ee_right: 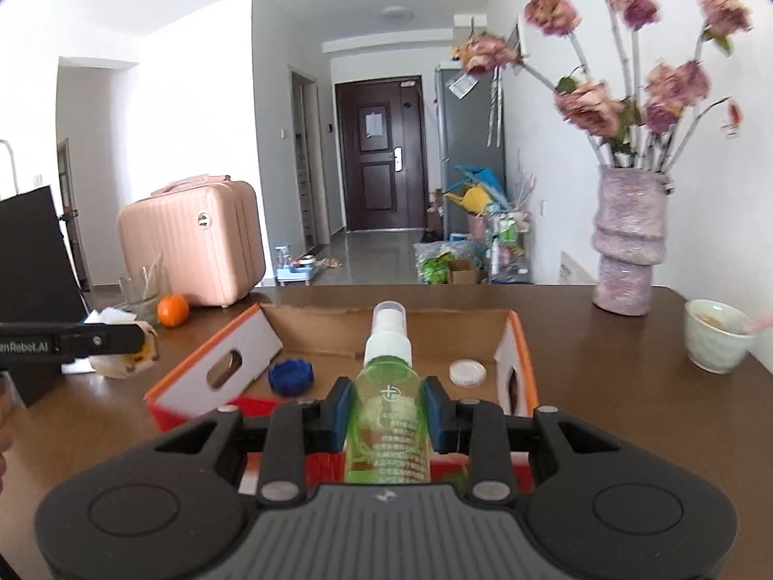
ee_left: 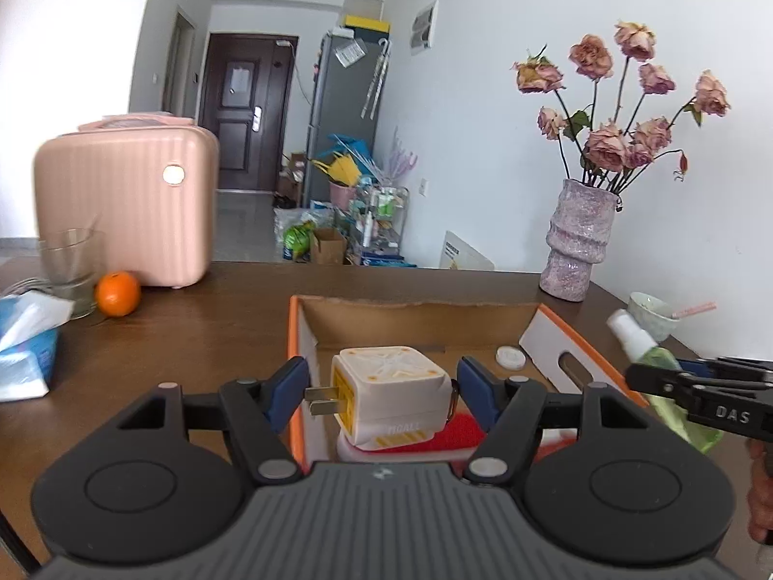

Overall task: Organize rigid objects
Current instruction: 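Carry the plug adapter and spray bottle into the cardboard box with both tools, then open both tools releasing the plug adapter and spray bottle in the box, then withdraw both open tools from the box toward the white container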

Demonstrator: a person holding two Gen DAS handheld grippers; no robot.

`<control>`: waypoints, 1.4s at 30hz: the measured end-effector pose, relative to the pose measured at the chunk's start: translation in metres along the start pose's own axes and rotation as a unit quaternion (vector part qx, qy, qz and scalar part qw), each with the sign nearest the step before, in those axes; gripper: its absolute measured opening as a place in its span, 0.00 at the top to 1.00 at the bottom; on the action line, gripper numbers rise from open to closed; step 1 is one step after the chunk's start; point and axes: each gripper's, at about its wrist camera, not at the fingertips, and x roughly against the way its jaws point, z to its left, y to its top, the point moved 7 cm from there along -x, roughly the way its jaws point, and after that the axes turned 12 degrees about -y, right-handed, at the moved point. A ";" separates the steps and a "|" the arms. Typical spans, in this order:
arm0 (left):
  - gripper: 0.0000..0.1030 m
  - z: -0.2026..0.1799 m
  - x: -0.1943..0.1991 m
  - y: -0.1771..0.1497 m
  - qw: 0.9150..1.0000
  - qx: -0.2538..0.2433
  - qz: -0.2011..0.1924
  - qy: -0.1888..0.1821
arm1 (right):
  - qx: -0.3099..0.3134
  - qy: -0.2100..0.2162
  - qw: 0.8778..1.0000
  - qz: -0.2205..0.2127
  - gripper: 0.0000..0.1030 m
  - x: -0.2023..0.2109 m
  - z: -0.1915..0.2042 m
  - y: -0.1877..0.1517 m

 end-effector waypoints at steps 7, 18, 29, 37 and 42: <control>0.33 0.029 -0.098 0.025 0.997 0.015 0.072 0.000 | 0.019 0.024 0.998 0.057 0.70 -0.102 0.017 0.032; 0.33 0.033 -0.212 0.012 0.985 -0.004 0.173 0.024 | 0.083 -0.012 0.987 0.135 0.70 -0.193 0.032 0.012; 0.22 0.031 -0.167 0.023 0.989 -0.022 0.144 0.026 | 0.099 -0.017 0.990 0.101 0.70 -0.166 0.024 0.023; 0.19 0.033 -0.058 0.014 0.993 -0.049 0.094 0.060 | 0.101 -0.025 0.993 0.050 0.53 -0.077 -0.003 0.040; 0.13 0.020 0.017 -0.001 0.996 -0.055 0.049 0.059 | 0.121 -0.033 0.992 0.032 0.50 -0.015 -0.008 0.026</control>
